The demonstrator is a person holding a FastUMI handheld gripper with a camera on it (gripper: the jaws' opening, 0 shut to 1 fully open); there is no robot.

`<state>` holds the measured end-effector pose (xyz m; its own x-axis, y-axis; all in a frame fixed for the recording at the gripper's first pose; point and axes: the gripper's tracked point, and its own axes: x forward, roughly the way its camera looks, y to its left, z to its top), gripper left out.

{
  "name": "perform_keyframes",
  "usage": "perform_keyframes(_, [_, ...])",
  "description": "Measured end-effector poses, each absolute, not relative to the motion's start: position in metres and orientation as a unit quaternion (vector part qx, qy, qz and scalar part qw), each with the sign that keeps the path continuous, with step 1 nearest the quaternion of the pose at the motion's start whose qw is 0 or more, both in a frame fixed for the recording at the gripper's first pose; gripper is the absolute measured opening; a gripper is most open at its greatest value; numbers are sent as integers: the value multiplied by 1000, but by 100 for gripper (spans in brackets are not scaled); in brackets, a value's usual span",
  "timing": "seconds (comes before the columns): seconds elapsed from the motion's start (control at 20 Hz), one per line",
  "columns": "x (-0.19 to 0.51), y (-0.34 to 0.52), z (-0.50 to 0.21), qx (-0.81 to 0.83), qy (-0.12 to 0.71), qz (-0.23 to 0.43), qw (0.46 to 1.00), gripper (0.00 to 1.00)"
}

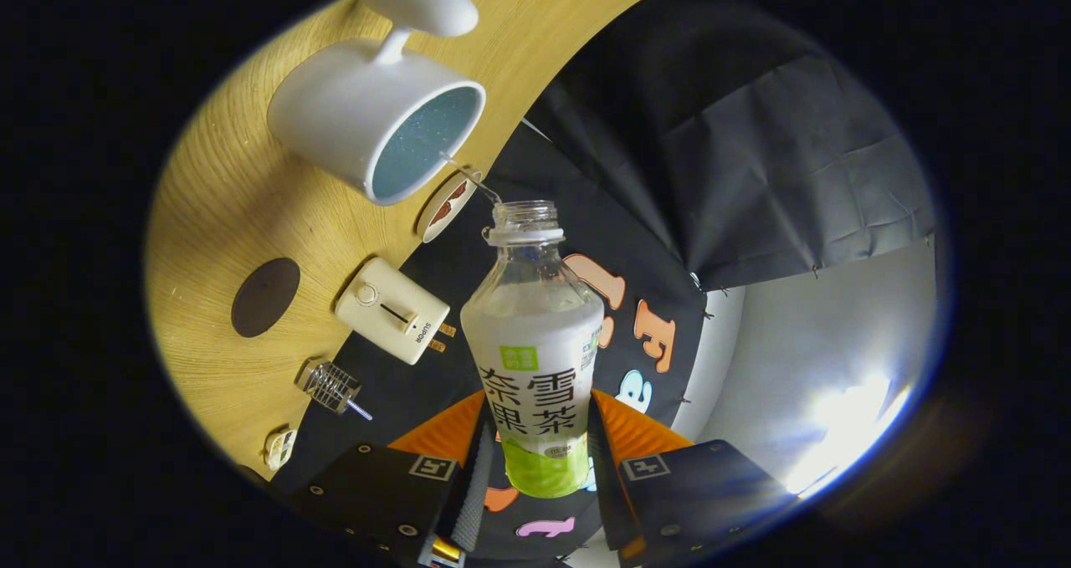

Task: Take the bottle from table, then pour the juice into the cup, finally place the bottle on the coaster

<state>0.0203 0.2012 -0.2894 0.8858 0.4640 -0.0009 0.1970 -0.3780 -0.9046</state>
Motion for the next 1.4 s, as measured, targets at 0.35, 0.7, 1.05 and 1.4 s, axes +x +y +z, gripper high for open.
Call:
perform_keyframes(0.35, [21,202,-289,-815,-190,132,531,57])
perform_keyframes(0.7, [19,201,-293,-791,-152,158,571,57])
perform_keyframes(1.05, [34,189,-308,-694,-40,192,693,57])
perform_keyframes(1.4, [41,177,-321,-517,46,183,835,58])
